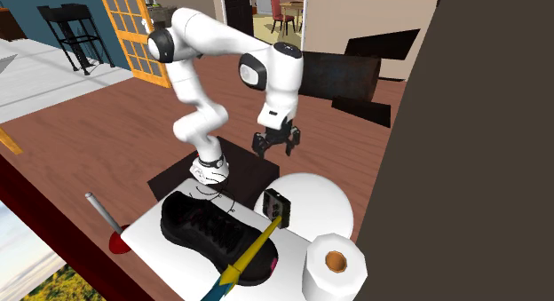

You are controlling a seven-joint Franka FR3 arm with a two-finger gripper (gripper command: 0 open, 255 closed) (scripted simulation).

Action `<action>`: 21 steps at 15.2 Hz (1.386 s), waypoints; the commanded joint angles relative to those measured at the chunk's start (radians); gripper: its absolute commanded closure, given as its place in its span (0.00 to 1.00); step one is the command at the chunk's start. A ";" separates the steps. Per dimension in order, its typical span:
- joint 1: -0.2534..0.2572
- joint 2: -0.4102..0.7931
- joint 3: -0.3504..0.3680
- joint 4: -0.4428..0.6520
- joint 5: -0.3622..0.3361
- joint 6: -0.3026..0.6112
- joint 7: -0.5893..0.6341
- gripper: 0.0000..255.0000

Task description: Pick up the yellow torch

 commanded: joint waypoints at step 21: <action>-0.147 0.528 -0.098 0.717 -0.255 0.001 0.478 0.00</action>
